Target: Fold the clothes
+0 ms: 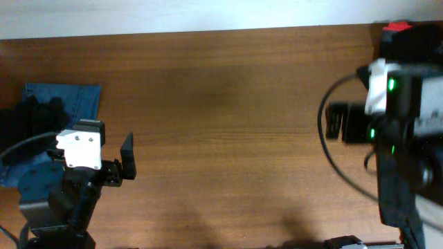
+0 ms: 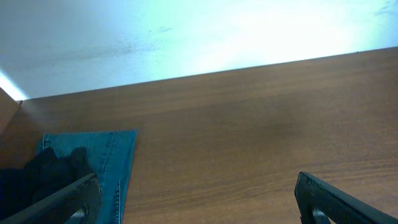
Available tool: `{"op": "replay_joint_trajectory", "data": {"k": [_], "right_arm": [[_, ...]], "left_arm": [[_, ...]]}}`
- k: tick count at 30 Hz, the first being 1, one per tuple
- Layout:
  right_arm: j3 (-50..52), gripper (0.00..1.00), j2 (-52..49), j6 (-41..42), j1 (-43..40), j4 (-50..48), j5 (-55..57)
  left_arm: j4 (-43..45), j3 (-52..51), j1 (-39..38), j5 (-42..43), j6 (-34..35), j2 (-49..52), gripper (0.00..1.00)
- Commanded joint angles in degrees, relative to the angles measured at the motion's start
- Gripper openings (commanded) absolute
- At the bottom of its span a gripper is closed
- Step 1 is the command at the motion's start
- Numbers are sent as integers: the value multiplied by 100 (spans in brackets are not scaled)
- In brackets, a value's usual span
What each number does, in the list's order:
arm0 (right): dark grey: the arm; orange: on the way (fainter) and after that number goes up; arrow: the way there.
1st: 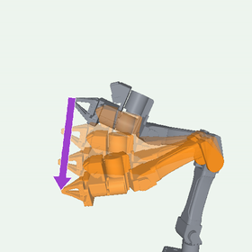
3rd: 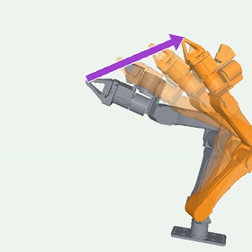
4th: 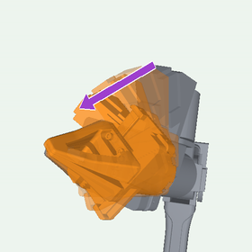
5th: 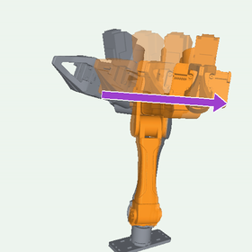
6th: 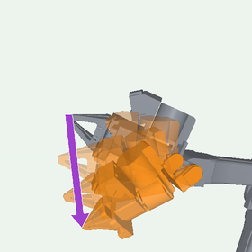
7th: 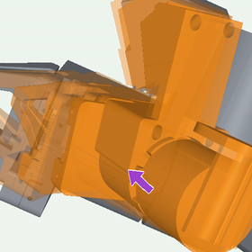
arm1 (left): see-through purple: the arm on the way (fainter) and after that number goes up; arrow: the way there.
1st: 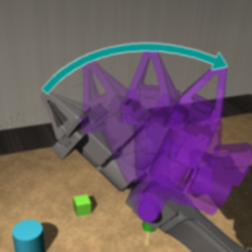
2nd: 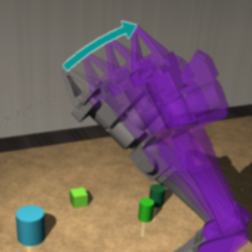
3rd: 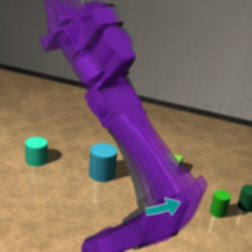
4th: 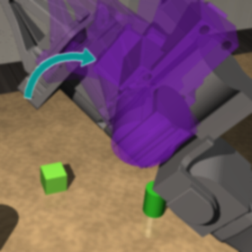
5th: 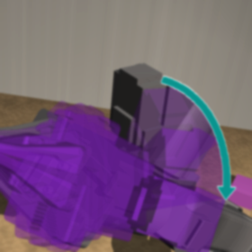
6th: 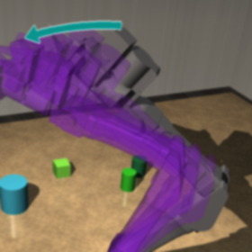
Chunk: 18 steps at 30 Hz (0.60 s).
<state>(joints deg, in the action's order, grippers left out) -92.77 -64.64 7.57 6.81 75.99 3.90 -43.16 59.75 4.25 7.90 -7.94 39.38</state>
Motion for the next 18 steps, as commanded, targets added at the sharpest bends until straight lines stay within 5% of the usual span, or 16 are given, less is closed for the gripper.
{"op": "replay_joint_trajectory", "data": {"k": [1, 8, 18], "right_arm": [[1572, 99, 1281, 48, 35, -481, 92], [3099, 99, 3021, 44, 35, -463, 24], [3145, 99, 3143, 22, 35, -468, 94]], "left_arm": [[2, -79, -2, -44, -116, -7, 99], [0, -79, -2, -44, -116, -7, 99], [-48, -79, -2, -44, -116, -7, 99]]}}
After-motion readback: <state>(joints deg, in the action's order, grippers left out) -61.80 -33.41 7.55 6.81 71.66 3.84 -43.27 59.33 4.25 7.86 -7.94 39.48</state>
